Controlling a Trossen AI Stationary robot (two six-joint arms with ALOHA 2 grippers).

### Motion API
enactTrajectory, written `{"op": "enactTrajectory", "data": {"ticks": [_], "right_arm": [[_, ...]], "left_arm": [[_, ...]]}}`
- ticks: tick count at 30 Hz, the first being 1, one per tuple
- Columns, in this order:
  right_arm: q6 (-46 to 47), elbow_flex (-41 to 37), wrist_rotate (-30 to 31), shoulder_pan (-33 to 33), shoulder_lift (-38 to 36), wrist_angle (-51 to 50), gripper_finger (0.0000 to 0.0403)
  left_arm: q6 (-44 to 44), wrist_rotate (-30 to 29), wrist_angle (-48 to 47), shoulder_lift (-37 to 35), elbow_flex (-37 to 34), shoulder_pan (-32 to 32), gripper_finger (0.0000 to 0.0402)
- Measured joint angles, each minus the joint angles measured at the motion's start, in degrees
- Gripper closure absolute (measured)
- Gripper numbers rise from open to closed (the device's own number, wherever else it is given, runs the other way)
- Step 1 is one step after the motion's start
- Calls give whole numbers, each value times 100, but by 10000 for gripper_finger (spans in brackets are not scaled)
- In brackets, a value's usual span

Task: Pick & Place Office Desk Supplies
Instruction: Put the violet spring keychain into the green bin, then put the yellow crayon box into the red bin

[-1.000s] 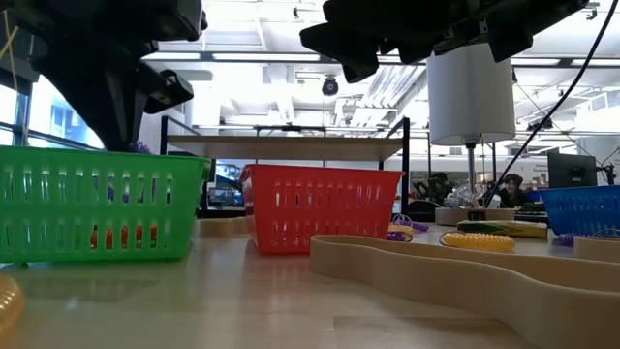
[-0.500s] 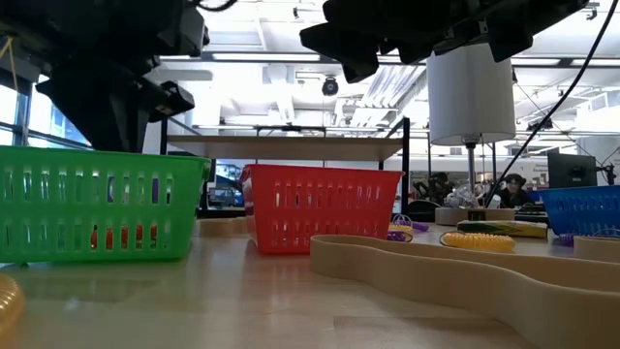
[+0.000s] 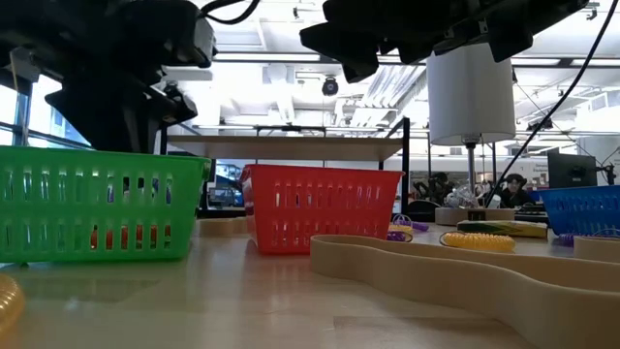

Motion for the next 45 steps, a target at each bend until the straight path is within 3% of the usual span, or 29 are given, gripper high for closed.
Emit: {"op": "enactTrajectory", "data": {"ticks": [5,12,16,22,28,31,39,45], "right_arm": [[0,0,0,0,-1,0,229],[0,0,0,0,-1,0,229],[0,0,0,0,0,-2,229],[0,0,0,0,1,-2,229],[2,0,1,0,0,-2,229],[2,0,0,0,0,-9,229],[2,0,0,0,1,-15,229],[2,0,2,0,1,-28,229]], "left_arm": [[-256,-394,7,0,0,0,314],[-148,-325,-3,-28,0,-46,248],[-670,-237,-19,-221,11,-66,241],[-704,33,-284,-989,20,-66,241],[-589,-734,-1181,-1761,20,-45,241],[-584,-832,-1306,-1999,20,-20,241],[-566,-837,-1395,-2103,20,-24,238],[-566,-847,-1647,-2103,11,-24,195]]}}
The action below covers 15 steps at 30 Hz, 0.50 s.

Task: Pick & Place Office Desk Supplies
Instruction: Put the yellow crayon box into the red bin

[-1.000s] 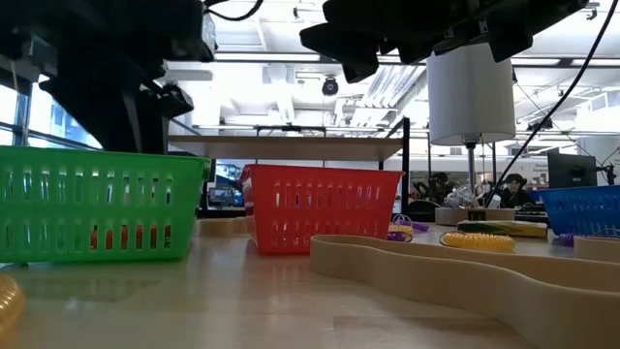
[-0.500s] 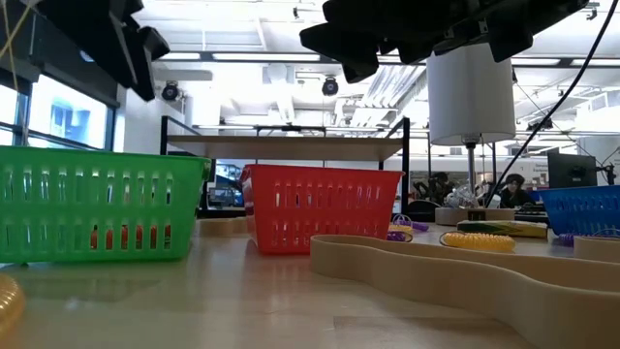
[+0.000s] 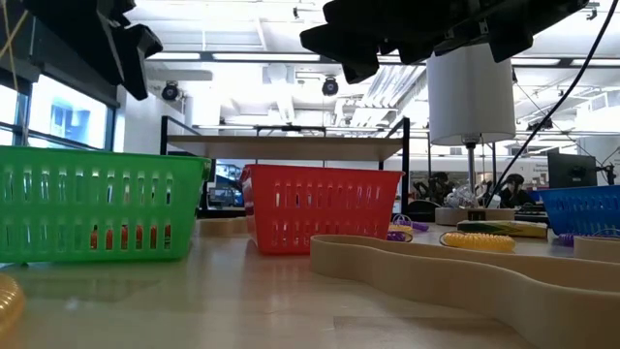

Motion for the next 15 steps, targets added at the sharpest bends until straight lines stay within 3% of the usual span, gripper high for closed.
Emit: {"op": "enactTrajectory", "data": {"ticks": [6,15], "right_arm": [[-1,0,-1,0,-1,0,229],[20,0,1,0,0,-3,229]], "left_arm": [[420,-86,-581,2,-2,0,145],[1166,-86,-1014,-178,-15,304,140]]}}
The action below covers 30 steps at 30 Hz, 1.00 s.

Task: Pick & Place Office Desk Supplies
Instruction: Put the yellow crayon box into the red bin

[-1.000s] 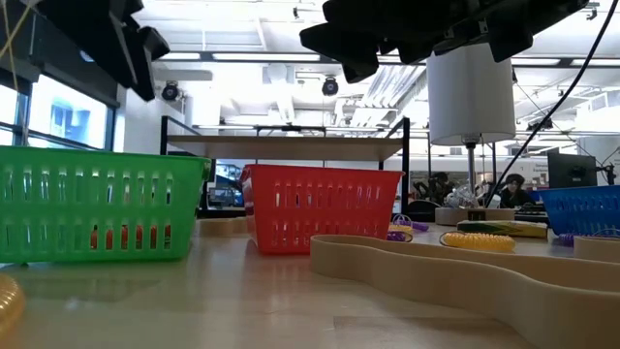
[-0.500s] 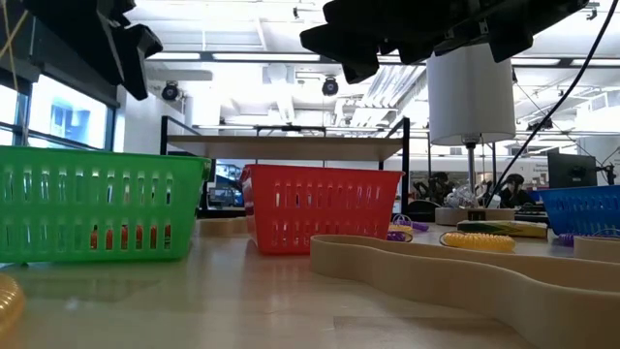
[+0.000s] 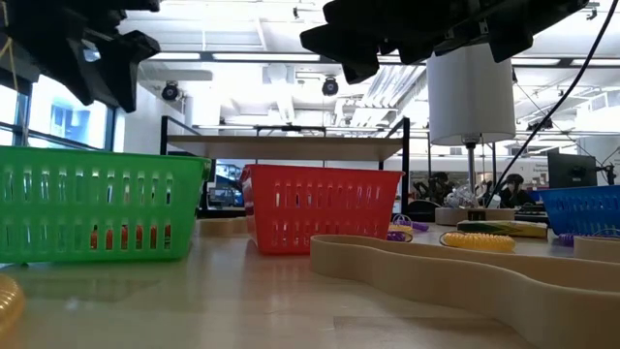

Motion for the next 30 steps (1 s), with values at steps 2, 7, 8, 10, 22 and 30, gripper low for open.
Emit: {"op": "enactTrajectory", "data": {"ticks": [2,7,8,10,22,30], "right_arm": [[0,0,4,0,0,-3,229],[0,0,17,0,-1,-7,229],[0,0,17,0,-2,-6,229],[0,0,16,0,-1,-8,229],[-22,-2,17,0,0,-14,229],[-17,-2,17,-13,0,-13,229]], "left_arm": [[10,-2,5,-115,-78,193,140],[-74,226,45,-588,-677,699,140],[-143,265,60,-710,-818,792,140],[-240,375,118,-924,-1089,943,140],[-1257,489,318,-1023,-1150,1381,140],[-2801,549,-190,-714,-1152,2020,140]]}}
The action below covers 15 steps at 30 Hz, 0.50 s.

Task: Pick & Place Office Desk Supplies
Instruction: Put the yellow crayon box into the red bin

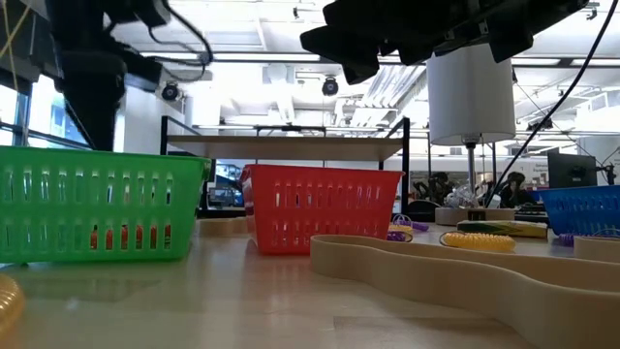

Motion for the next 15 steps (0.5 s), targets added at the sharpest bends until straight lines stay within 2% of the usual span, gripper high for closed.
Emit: {"op": "enactTrajectory", "data": {"ticks": [6,10,15], "right_arm": [[13,0,-15,0,0,1,229],[13,0,-16,2,0,-1,229],[13,0,-17,0,0,-4,229]], "left_arm": [[-276,-17,3,203,0,371,140],[-293,-60,9,413,-2,365,140],[297,-141,29,906,-20,287,140]]}}
